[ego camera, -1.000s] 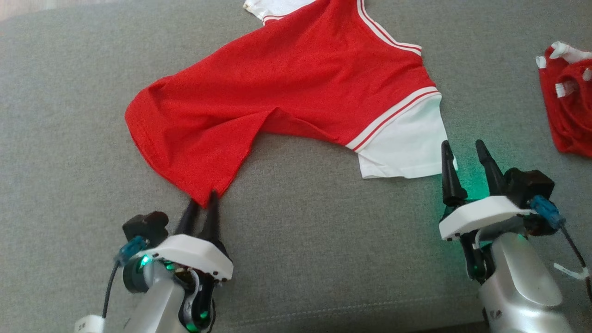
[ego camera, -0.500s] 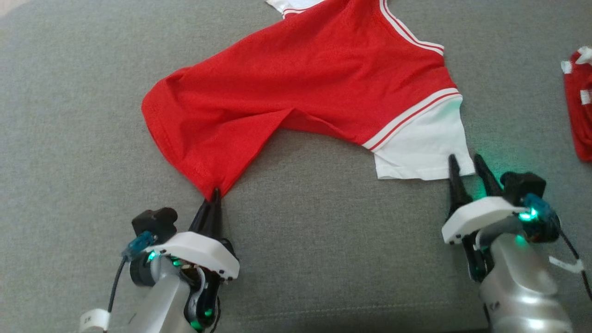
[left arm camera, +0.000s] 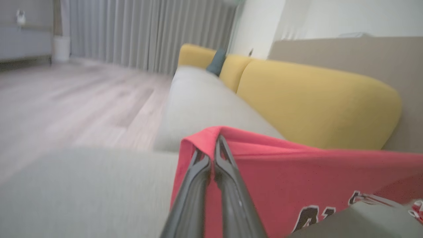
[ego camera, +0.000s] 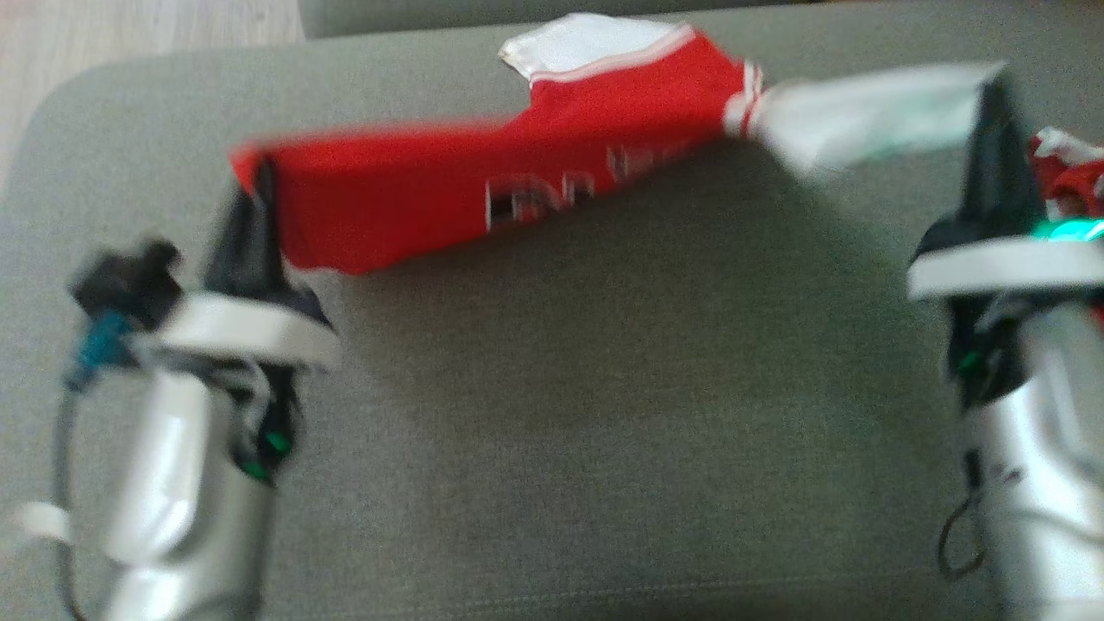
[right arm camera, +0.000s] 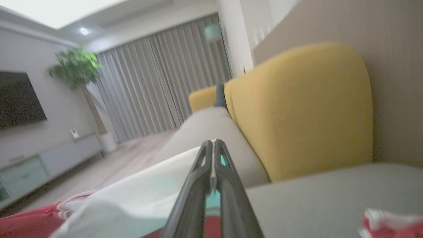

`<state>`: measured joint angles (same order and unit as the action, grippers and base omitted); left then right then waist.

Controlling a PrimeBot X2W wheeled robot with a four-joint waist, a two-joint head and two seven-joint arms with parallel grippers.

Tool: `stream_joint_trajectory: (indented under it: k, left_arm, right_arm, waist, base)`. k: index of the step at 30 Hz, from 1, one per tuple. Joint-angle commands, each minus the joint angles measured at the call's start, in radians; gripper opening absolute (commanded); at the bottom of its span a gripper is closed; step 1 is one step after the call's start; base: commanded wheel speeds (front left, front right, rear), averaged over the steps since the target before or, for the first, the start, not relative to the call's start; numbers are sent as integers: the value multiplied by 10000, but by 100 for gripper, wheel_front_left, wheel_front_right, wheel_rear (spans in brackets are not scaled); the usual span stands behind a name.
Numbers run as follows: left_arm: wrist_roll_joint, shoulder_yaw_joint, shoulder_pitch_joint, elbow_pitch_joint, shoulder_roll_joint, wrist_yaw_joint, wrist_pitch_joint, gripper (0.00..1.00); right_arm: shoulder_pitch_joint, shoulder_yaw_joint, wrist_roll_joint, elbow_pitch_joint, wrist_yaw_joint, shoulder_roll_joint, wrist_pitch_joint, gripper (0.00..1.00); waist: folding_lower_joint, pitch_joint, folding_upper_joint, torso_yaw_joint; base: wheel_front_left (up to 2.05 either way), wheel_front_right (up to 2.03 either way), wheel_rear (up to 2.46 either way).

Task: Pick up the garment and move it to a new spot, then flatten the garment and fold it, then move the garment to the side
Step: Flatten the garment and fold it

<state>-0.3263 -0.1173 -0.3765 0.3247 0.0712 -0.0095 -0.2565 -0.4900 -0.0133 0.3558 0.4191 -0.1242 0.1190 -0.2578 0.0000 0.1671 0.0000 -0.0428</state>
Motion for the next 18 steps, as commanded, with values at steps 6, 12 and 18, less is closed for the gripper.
stream_joint_trajectory:
  k: [6, 12, 18]
  left_arm:
    - [847, 1020, -1965, -1766, 1759, -209, 52, 0]
    - [1222, 1037, -3621, -3178, 2999, -440, 1752, 0]
    - [1046, 692, -4622, -2550, 2876, -399, 3298, 0]
  right_arm:
    - [-1735, 144, 1476, -2220, -65, 964, -39, 0]
    - [-3225, -32, 2135, -3120, -65, 1859, 1106, 0]
    - [-4529, -62, 1789, -1874, -65, 1813, 2244, 0]
  waist:
    - [0, -750, 0, -79]
    - [0, -693, 0, 23]
    - [0, 171, 0, 121]
  base:
    - [0, 0, 0]
    - [0, 0, 0]
    - [0, 0, 0]
